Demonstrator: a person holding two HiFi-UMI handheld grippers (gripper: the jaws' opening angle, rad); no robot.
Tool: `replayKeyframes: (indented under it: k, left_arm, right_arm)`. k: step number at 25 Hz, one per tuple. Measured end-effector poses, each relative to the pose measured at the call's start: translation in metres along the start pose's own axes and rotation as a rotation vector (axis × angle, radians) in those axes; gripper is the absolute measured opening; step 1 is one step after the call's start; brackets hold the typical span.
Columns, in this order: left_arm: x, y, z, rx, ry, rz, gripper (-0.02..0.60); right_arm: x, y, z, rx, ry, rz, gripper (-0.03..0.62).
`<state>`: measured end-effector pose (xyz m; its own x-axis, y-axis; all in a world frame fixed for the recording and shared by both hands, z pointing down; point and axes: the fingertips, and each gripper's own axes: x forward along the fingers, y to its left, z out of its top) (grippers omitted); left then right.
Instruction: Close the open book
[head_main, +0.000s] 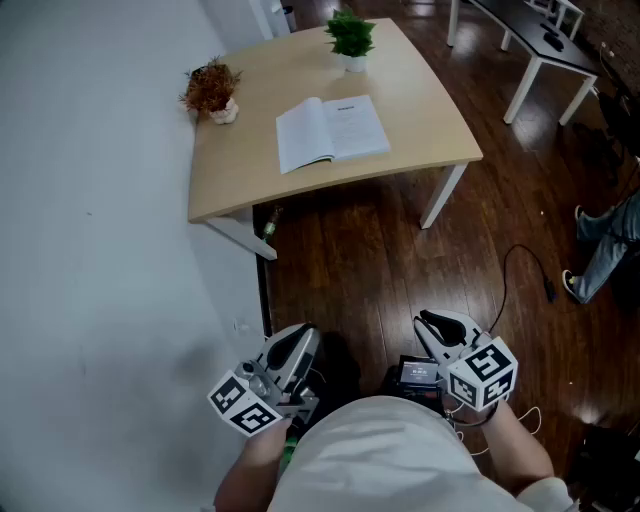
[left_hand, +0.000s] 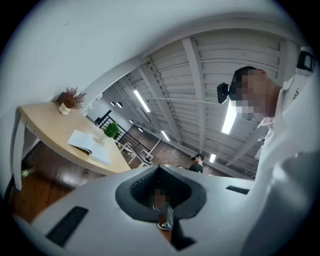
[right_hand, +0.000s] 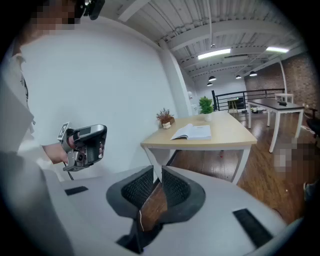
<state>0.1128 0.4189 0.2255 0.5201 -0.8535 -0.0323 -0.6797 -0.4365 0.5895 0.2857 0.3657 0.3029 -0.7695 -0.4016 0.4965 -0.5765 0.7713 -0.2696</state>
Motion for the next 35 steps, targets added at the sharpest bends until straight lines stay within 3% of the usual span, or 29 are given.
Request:
replayKeyframes:
  k: [9, 20, 27, 35]
  left_arm:
    - [-0.007, 0.085, 0.065, 0.018, 0.036, -0.036, -0.003]
    - [-0.015, 0.150, 0.090, -0.022, 0.033, -0.025, -0.002]
    - [0.002, 0.175, 0.094, -0.041, 0.026, 0.009, -0.002]
    - [0.067, 0.222, 0.115, -0.041, 0.009, 0.078, -0.003]
  right_arm:
    - [0.089, 0.021, 0.059, -0.002, -0.026, -0.052, 0.052]
    - [0.146, 0.030, 0.092, -0.075, -0.005, -0.106, 0.052]
    - [0.182, 0.017, 0.106, -0.131, 0.022, -0.051, 0.052]
    - [0.245, -0.042, 0.141, -0.189, 0.061, 0.032, 0.052]
